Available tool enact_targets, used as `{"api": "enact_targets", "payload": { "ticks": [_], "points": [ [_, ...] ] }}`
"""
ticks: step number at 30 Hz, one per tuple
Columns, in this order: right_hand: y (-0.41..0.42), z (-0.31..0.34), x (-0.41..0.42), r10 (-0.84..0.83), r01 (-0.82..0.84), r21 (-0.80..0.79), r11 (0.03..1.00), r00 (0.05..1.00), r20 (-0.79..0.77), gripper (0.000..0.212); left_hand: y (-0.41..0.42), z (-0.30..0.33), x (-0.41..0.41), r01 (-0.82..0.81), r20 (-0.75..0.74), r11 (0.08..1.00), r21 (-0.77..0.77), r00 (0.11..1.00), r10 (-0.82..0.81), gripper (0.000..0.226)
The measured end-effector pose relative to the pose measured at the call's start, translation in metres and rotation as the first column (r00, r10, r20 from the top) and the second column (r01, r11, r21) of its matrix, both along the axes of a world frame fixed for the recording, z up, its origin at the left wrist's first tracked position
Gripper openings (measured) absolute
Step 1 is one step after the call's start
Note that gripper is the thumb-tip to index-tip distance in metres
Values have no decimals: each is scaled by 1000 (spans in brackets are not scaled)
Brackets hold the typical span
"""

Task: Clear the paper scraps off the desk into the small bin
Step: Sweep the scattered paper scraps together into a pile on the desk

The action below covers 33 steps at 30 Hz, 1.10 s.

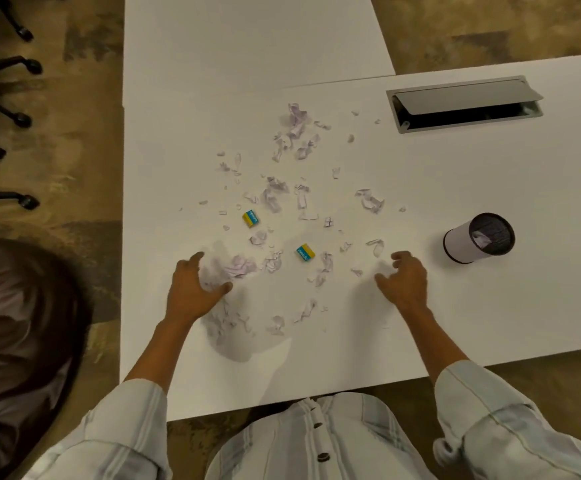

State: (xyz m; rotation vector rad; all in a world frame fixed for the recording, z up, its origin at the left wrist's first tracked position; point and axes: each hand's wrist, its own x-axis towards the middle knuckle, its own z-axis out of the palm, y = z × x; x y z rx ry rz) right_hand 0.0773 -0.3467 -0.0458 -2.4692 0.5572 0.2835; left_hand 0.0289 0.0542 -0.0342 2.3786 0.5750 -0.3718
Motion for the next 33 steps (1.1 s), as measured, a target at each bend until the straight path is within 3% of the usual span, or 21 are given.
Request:
{"api": "enact_targets", "payload": {
  "ticks": [2,5,9,12,15,17,19,21,23,25,30,33],
  "points": [
    [-15,-5,-1,-12,6,-54,999,992,-124,56,4,-4,-12,-88,-144,993,85,984,100,96],
    [0,-8,1,35,-37,-16,999,990,-138,50,4,-10,-25,-64,-284,996,61,956,79,94],
    [50,-8,7,140,-128,142,981,987,-81,39,-12,-7,-20,-113,-220,987,-111,972,87,74],
    [77,-3,11,240,-201,315,927,967,-90,34,-27,-1,-12,-201,-174,914,-353,974,147,61],
    [68,5,8,180,-136,393,910,981,-79,33,-31,6,-9,-264,-110,847,-462,964,241,60],
    [42,9,-1,62,-43,310,950,997,-49,32,-25,11,-15,-291,-47,876,-384,954,296,62],
    [6,10,-15,46,-26,151,988,990,-133,35,-15,12,-29,-298,-35,931,-209,954,297,66],
    [-25,10,-35,95,-92,25,995,932,-350,45,-5,7,-48,-249,-175,968,-23,955,241,78],
    [-39,6,-56,101,-126,-13,992,849,-518,50,-3,1,-66,-174,-386,983,56,904,182,90],
    [-33,1,-68,95,-115,-6,993,849,-521,47,-9,-4,-77,-223,-491,975,-5,850,192,92],
    [26,-2,-56,-8,61,132,989,931,-366,35,-35,-4,-57,-456,-454,857,-241,833,316,71],
    [69,-4,-40,-40,127,263,956,948,-316,33,-52,-5,-36,-512,-445,761,-398,834,328,70]
  ]
}}
